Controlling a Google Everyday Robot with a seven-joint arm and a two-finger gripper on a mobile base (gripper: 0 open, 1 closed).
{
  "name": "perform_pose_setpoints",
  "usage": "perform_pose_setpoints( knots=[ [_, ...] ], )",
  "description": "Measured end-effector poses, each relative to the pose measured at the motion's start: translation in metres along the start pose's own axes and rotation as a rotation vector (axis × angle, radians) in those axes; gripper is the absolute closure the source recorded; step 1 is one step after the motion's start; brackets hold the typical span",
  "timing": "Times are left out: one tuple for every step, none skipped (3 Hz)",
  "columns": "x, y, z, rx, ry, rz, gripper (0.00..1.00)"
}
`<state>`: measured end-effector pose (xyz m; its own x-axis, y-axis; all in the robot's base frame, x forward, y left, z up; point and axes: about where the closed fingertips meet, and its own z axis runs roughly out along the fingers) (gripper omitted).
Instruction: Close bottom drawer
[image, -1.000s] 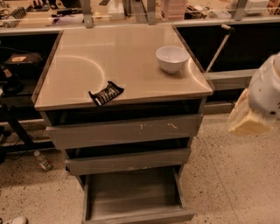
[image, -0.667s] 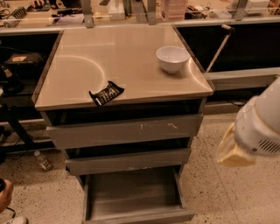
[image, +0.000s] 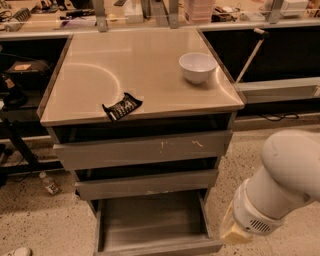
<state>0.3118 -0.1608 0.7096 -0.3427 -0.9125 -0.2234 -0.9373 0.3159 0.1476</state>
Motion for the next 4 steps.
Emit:
perform_pose_setpoints(
  knots=[
    [0.004, 0.003, 0.006, -0.001, 0.005, 0.002, 1.0],
    [0.006, 0.014, 0.043, -0.053, -0.026, 0.037, 1.0],
    [0.018, 0.025, 0.124, -0.117, -0.005, 0.085, 1.0],
    [0.023, 0.024, 0.177, -0.125, -0.004, 0.133, 1.0]
  ],
)
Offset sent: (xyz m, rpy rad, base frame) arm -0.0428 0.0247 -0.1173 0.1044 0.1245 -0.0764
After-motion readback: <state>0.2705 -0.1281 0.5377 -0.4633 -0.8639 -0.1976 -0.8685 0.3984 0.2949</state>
